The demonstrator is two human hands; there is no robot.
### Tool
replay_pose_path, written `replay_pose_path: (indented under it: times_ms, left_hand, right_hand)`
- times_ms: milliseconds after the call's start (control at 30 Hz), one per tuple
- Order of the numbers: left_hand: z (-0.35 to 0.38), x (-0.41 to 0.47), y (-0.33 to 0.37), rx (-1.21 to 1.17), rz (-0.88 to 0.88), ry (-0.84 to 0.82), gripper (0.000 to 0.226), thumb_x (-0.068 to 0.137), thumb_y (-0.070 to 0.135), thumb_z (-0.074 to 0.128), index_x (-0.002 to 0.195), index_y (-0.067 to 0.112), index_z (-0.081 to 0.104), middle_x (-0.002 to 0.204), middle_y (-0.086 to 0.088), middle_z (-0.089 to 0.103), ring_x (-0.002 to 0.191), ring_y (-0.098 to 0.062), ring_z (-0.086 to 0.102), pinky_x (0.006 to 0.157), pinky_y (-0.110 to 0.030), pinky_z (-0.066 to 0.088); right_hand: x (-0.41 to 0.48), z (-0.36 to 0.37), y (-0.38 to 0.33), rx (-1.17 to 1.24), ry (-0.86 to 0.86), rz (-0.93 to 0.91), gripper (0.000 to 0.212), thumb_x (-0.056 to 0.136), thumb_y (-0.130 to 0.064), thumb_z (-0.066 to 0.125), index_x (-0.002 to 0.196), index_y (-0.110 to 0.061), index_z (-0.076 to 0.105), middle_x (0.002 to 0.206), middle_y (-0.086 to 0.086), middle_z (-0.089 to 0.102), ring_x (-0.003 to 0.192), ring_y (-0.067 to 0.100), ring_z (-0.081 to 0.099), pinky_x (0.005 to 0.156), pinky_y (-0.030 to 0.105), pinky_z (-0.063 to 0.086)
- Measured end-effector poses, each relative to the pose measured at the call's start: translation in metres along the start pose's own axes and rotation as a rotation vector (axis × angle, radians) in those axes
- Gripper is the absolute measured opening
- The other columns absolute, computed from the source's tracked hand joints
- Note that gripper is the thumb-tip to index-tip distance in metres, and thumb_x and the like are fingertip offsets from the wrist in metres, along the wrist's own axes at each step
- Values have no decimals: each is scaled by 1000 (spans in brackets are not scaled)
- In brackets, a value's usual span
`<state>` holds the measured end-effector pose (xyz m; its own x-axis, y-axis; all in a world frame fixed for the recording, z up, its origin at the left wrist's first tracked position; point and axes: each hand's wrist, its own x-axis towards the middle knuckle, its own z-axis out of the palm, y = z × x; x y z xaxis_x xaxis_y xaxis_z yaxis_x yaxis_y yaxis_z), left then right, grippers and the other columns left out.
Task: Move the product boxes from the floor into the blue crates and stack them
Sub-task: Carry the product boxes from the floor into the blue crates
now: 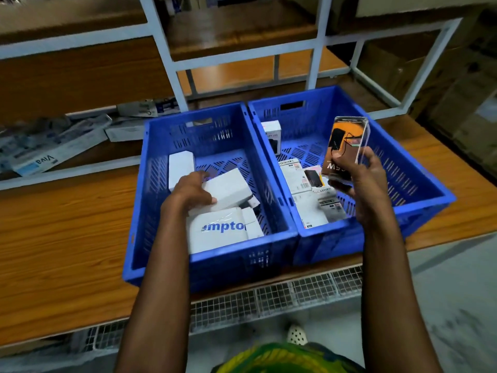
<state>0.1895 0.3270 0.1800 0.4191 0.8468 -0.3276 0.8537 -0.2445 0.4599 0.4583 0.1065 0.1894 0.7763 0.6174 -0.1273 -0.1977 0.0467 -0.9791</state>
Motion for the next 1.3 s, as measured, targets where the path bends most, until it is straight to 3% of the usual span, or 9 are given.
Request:
replay_pose_path:
  times_ms: [200, 333, 533, 633, 700, 900, 1000, 1167, 1300]
  left_hand:
    - [6, 1, -11, -40, 23, -38, 26, 88, 18, 75, 113, 22, 75, 113, -5, 71, 96, -24, 65, 72, -35, 57]
    - [9, -4, 0, -58, 70, 186, 22, 92, 32, 70, 113, 26, 74, 114, 3, 74, 112, -25, 64, 109, -51, 41]
    - [30, -41, 56, -338, 404, 309, 18, 94, 24, 70, 111, 25, 76, 98, 9, 75, 91, -9, 68, 96, -36, 53]
    - [48, -57, 82, -367, 548, 343, 17, 94, 20, 70, 108, 25, 78, 92, 16, 71, 93, -7, 64, 92, -29, 49]
    - [57, -62, 93, -351, 613, 347, 17, 93, 19, 70, 106, 27, 78, 89, 19, 67, 96, -12, 61, 88, -30, 45]
    - [66, -66, 108, -386, 648, 316, 16, 94, 20, 70, 104, 29, 77, 96, 18, 69, 97, -5, 54, 82, -12, 38]
    - [69, -65, 113, -418, 635, 323, 15, 93, 18, 71, 102, 29, 78, 94, 18, 70, 96, -8, 57, 77, -2, 34]
    - [69, -65, 118, -463, 608, 343, 14, 93, 19, 72, 100, 28, 78, 91, 25, 67, 95, -9, 61, 77, -9, 39]
    - [74, -64, 116, -504, 558, 398, 12, 93, 21, 72, 101, 27, 79, 93, 18, 73, 95, -11, 64, 75, -20, 42]
  right_hand:
    - [-5, -14, 9, -291, 237, -116, 104, 56, -64, 86, 146, -53, 34, 144, 2, 55, 122, 26, 63, 97, 55, 56]
    - [-18, -11, 5, -536, 286, -238, 85, 79, -39, 83, 150, -36, 35, 147, 11, 48, 133, 29, 49, 101, 39, 40]
    - [-16, -5, 12, -714, 345, -349, 65, 83, -31, 79, 138, -28, 44, 136, 18, 48, 125, 34, 47, 84, 34, 38]
    - [-7, -6, 13, -1228, 114, -116, 56, 90, -47, 65, 141, -31, 49, 147, 16, 44, 135, 38, 41, 101, 48, 42]
    - [-2, -5, 10, -1527, -143, 148, 47, 98, -50, 50, 143, -39, 53, 156, 4, 45, 142, 31, 43, 114, 56, 28]
    - [4, -19, 13, -1346, -219, 28, 40, 98, -38, 54, 137, -48, 56, 144, 3, 61, 131, 32, 57, 108, 52, 45]
    - [3, -20, 12, -1224, -94, -42, 51, 93, -17, 55, 136, -44, 60, 136, 8, 66, 123, 37, 60, 99, 47, 48]
    - [10, -29, 12, -837, 34, -234, 54, 81, -1, 44, 115, -30, 74, 114, -6, 76, 111, 20, 70, 98, 43, 55]
    - [8, -28, 7, -683, -14, -310, 35, 92, -12, 51, 109, -31, 76, 105, -14, 76, 101, 10, 71, 94, 40, 57]
